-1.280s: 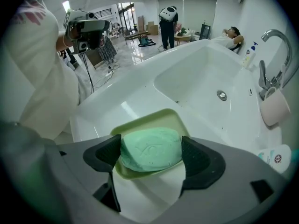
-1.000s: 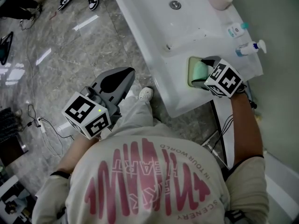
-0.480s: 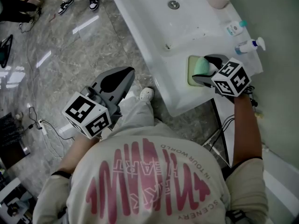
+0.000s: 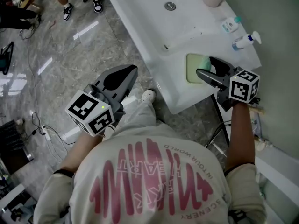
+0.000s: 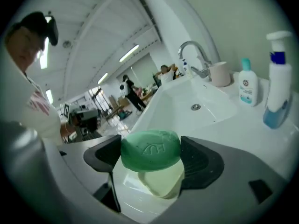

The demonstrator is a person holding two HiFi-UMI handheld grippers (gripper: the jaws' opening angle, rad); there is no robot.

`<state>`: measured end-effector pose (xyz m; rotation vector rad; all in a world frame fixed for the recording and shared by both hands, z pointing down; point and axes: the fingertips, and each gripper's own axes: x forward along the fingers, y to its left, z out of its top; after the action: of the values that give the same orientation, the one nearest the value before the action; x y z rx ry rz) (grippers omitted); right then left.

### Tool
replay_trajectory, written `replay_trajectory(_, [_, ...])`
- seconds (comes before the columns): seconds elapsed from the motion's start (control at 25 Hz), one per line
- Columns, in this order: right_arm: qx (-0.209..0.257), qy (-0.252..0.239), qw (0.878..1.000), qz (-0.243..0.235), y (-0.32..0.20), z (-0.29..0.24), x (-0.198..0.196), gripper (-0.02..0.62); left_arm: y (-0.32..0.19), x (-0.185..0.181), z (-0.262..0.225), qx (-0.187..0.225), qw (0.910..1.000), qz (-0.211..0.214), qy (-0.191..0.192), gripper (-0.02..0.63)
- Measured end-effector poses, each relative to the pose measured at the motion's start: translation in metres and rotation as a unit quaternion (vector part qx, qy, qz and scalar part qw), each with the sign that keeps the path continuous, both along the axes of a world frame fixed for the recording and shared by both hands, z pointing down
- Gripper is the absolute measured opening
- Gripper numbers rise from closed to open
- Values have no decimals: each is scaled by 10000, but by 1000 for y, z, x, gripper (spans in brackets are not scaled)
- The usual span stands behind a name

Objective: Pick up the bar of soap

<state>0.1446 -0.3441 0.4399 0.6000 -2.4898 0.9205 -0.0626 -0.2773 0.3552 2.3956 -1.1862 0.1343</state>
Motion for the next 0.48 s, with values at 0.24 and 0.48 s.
replay_trajectory(0.24, [107, -1803, 9787, 977, 23, -59, 9, 400, -14, 24, -16, 251, 9993, 231, 124, 8])
replay_trajectory(0.48, [541, -2620, 9558, 1222, 63, -112, 22, 400, -13, 75, -20, 438, 9961, 765, 28, 8])
